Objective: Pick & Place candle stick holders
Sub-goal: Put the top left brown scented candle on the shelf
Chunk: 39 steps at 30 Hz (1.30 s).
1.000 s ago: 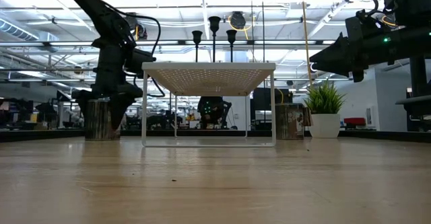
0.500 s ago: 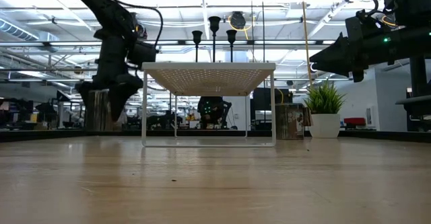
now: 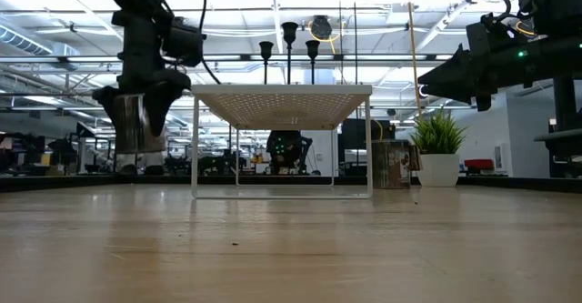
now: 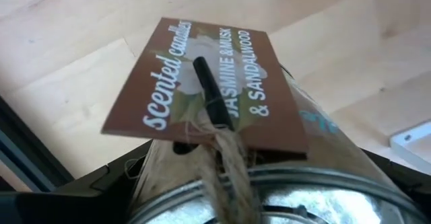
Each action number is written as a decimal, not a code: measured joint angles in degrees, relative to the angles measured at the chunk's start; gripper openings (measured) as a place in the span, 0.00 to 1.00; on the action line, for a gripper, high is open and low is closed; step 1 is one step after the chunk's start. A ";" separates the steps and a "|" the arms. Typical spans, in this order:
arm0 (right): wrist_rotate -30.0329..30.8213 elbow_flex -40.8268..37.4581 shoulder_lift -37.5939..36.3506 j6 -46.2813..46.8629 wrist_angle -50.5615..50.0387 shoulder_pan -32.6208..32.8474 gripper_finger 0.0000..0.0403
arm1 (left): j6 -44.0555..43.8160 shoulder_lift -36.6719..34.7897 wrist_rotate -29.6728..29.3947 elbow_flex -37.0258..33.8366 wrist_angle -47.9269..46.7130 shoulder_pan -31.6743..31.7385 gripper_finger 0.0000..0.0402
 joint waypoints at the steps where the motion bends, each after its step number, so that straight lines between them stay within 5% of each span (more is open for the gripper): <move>1: -0.02 0.00 -0.01 0.00 0.00 0.00 0.38 | -0.53 -0.34 -0.02 0.03 -0.54 -0.45 0.89; 8: -0.02 0.00 -0.01 -0.01 -0.01 0.00 0.38 | -1.99 -1.13 -0.02 3.44 -8.06 -3.74 0.89; 21: -0.04 0.00 0.00 -0.01 0.00 -0.01 0.38 | -5.45 -1.17 -0.38 20.93 -21.06 -11.67 0.89; 29: -0.04 0.00 -0.01 -0.02 -0.02 -0.02 0.38 | -11.69 -1.08 -0.75 28.25 -20.83 -18.46 0.89; 39: -0.02 0.00 -0.01 -0.02 0.00 0.00 0.38 | -18.16 -1.04 -0.47 28.90 -13.38 -25.01 0.89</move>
